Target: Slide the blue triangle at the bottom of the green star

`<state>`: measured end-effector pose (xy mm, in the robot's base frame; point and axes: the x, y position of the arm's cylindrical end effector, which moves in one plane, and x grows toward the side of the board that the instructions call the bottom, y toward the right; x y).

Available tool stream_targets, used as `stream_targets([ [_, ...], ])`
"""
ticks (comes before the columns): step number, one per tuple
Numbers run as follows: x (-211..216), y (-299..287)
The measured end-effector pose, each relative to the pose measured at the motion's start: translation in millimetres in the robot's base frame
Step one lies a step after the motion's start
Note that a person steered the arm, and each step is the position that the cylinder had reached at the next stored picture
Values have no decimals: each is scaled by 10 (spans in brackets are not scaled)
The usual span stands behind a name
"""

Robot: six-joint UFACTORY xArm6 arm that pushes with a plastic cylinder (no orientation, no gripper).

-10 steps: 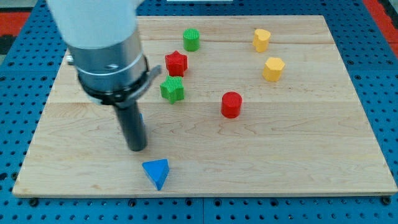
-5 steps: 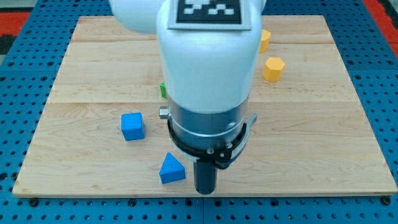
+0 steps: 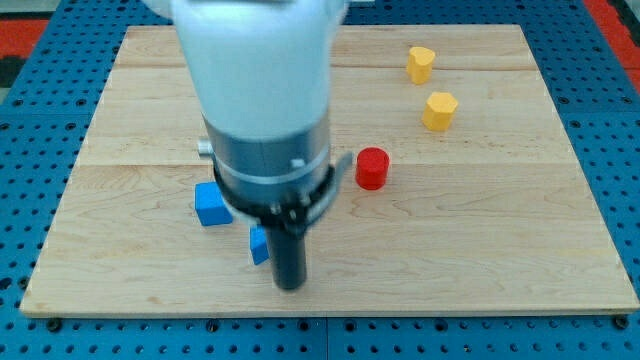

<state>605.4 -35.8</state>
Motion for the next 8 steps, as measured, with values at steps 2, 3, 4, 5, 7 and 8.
stream_targets([
  [2, -330, -285],
  [3, -551, 190],
  [4, -711, 521],
  [5, -342, 945],
  [7, -692, 85],
  [8, -990, 103],
])
